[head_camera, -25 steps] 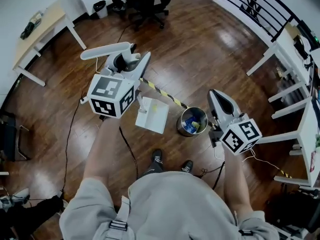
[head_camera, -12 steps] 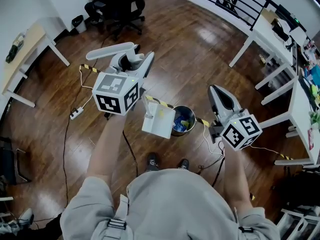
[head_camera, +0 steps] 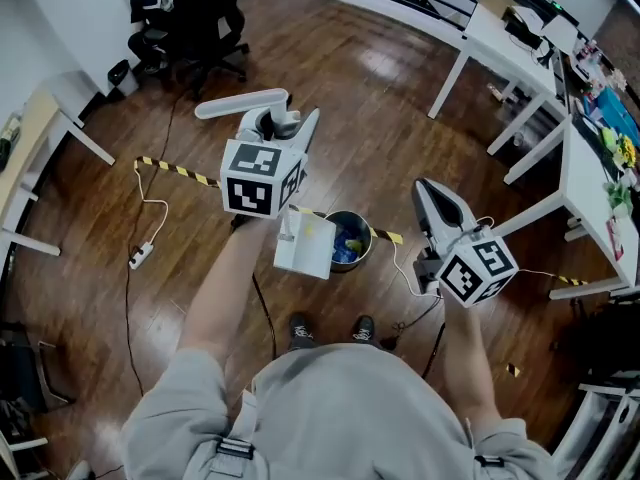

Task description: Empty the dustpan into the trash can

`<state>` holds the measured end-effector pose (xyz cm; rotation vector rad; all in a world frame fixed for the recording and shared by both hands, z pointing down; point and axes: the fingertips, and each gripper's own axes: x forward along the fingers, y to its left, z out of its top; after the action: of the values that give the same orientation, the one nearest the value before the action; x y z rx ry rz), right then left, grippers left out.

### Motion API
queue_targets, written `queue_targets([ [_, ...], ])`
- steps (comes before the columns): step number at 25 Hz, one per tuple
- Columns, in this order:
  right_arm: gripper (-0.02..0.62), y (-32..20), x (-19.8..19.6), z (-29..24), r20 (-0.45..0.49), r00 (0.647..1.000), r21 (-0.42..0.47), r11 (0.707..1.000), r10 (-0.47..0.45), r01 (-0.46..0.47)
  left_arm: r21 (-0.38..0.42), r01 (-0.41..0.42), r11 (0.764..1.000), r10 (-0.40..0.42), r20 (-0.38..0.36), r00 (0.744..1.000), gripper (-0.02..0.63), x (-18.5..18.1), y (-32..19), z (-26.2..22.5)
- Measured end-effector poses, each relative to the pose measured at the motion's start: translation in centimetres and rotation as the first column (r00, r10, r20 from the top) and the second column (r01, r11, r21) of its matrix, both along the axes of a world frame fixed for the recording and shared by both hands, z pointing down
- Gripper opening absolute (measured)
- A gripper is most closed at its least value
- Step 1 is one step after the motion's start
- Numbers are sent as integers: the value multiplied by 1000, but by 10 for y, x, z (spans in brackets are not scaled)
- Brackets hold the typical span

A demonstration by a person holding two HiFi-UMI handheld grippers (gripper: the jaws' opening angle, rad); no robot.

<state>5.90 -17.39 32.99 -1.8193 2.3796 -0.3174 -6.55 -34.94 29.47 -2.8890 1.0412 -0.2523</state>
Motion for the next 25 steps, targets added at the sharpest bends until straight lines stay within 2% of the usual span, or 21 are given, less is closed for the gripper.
queue_targets([
  [5,-3,12,30,10,1,998,-36,997,63,-63,0,-62,998,62,59,996,183,66,-10,7],
  [10,-3,19,85,23,25,991,-34,991,133,-132,34,-138,990,134,115,984,179,151,1,13],
  [17,-3,34,178,40,81,991,-32,994,107,-104,41,-181,983,168,224,960,178,274,30,34],
  [20,-3,44,222,48,97,990,-47,994,104,-99,41,-194,980,175,280,944,178,325,45,50],
  [25,-3,62,289,46,114,983,-33,989,144,-141,23,-260,965,233,374,898,178,415,75,84],
])
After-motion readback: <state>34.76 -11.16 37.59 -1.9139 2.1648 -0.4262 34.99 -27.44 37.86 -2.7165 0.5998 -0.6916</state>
